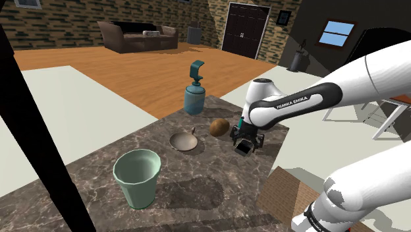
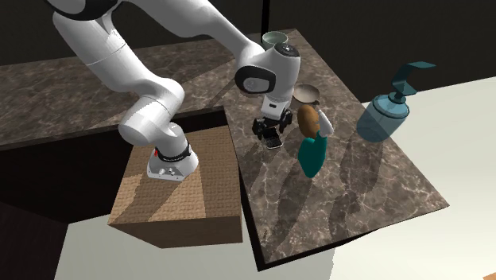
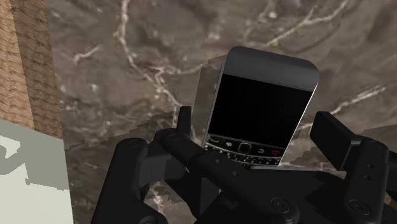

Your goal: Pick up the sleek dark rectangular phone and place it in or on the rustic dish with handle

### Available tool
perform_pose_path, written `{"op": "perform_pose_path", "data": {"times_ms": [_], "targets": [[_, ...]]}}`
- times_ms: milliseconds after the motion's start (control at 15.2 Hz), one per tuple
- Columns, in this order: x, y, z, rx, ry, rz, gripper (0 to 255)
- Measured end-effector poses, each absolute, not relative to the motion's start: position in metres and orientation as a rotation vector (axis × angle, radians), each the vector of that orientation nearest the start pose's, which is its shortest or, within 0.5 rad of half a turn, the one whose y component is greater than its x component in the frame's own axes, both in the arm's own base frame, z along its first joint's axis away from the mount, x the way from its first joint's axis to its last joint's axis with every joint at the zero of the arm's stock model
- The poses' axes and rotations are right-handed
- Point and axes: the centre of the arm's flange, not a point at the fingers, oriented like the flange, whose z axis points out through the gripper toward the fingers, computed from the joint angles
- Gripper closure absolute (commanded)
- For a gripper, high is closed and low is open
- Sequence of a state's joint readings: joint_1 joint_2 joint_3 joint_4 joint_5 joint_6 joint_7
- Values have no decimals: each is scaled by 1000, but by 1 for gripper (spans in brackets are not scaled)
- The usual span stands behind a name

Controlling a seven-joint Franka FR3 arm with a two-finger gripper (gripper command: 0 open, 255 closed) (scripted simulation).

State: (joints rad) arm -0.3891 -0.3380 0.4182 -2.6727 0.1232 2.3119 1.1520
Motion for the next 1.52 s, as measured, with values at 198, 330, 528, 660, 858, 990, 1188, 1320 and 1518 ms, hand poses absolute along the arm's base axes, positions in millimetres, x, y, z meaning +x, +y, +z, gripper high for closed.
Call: {"op": "perform_pose_path", "data": {"times_ms": [198, 330, 528, 660, 858, 990, 1188, 1320, 1518], "targets": [[393, 6, 331, -2615, 1852, 18, 0], [393, 6, 331, -2614, 1852, 18, 0], [393, 6, 332, -2614, 1851, 15, 255], [393, 6, 332, -2614, 1851, 14, 255], [393, 6, 332, -2614, 1852, 15, 255], [393, 6, 332, -2614, 1851, 15, 255], [393, 6, 338, -2614, 1852, 17, 255], [393, 6, 346, -2614, 1852, 17, 255], [393, 4, 362, -2614, 1852, 17, 255]]}}
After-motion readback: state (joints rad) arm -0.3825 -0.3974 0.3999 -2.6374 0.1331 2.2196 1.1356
